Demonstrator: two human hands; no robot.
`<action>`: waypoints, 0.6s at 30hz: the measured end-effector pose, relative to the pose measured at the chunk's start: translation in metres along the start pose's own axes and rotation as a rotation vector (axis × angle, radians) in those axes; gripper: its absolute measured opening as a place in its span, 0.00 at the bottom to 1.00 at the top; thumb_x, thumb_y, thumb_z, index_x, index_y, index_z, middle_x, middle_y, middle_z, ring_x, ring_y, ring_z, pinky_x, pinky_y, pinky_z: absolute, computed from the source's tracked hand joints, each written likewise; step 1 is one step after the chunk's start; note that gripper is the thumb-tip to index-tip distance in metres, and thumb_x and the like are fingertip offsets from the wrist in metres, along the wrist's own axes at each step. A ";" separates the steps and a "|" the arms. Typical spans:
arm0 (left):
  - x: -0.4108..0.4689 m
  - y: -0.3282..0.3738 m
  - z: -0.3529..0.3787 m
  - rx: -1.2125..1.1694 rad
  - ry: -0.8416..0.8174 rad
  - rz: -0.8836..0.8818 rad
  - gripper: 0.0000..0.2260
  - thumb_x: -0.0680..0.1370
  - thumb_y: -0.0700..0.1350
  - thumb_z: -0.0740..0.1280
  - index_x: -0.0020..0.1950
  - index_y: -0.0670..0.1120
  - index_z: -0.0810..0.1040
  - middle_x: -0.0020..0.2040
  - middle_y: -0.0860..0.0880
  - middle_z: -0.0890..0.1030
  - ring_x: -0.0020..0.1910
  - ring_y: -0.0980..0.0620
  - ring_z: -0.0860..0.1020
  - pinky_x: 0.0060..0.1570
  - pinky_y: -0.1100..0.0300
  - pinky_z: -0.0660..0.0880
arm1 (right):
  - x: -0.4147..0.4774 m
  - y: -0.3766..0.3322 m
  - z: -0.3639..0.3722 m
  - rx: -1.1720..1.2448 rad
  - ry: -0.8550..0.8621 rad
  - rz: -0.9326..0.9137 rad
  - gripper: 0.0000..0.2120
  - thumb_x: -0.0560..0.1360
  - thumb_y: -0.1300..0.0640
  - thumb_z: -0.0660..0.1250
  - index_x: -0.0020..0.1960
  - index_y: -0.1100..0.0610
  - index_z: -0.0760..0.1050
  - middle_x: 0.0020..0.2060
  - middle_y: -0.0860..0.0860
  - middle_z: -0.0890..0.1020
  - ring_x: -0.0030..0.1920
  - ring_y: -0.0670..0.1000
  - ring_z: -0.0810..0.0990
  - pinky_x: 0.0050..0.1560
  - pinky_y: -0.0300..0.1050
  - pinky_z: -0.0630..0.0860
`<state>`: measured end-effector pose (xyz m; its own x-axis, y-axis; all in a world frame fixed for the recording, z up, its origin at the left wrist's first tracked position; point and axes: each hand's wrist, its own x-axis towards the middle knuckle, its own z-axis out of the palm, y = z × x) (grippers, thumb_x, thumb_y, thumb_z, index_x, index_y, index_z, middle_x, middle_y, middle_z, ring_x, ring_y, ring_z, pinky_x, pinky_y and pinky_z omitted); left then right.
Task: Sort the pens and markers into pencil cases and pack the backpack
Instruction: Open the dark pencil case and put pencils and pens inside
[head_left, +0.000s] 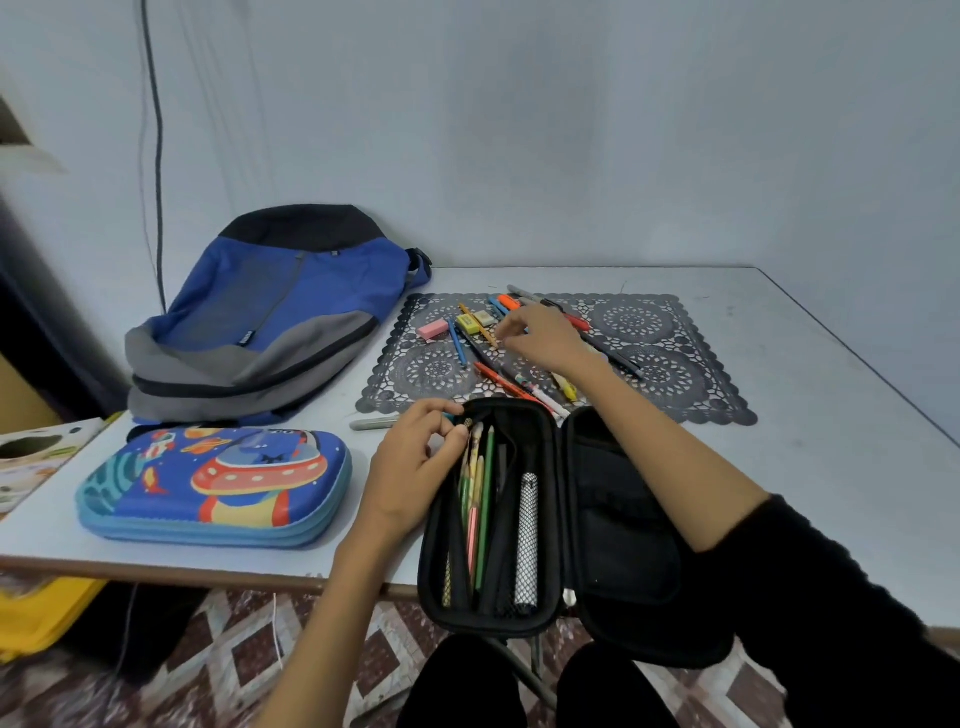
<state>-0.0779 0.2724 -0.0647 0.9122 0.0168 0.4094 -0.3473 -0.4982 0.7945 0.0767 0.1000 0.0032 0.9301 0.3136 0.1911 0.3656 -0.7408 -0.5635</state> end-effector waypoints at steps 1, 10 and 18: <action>0.000 0.001 0.000 0.008 -0.004 0.000 0.16 0.75 0.57 0.62 0.36 0.46 0.73 0.56 0.60 0.77 0.48 0.55 0.76 0.44 0.53 0.71 | 0.009 0.003 0.007 -0.128 -0.021 -0.019 0.15 0.76 0.64 0.61 0.57 0.53 0.81 0.57 0.51 0.82 0.57 0.51 0.78 0.53 0.46 0.76; 0.003 0.000 -0.002 0.049 -0.015 0.027 0.14 0.76 0.55 0.62 0.36 0.47 0.72 0.56 0.60 0.77 0.48 0.56 0.76 0.45 0.54 0.70 | 0.024 0.002 0.035 -0.541 -0.051 -0.024 0.14 0.78 0.62 0.56 0.56 0.56 0.79 0.55 0.53 0.81 0.61 0.57 0.74 0.67 0.61 0.63; 0.003 0.000 -0.003 0.075 -0.019 0.039 0.14 0.77 0.54 0.62 0.36 0.47 0.72 0.55 0.60 0.77 0.44 0.59 0.74 0.43 0.55 0.68 | 0.014 0.012 0.025 -0.219 0.264 0.027 0.09 0.71 0.66 0.67 0.45 0.57 0.84 0.44 0.51 0.85 0.48 0.53 0.82 0.48 0.46 0.77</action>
<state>-0.0759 0.2751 -0.0622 0.9025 -0.0194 0.4302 -0.3658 -0.5615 0.7422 0.0927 0.1104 -0.0206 0.9062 0.1484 0.3959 0.3126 -0.8658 -0.3908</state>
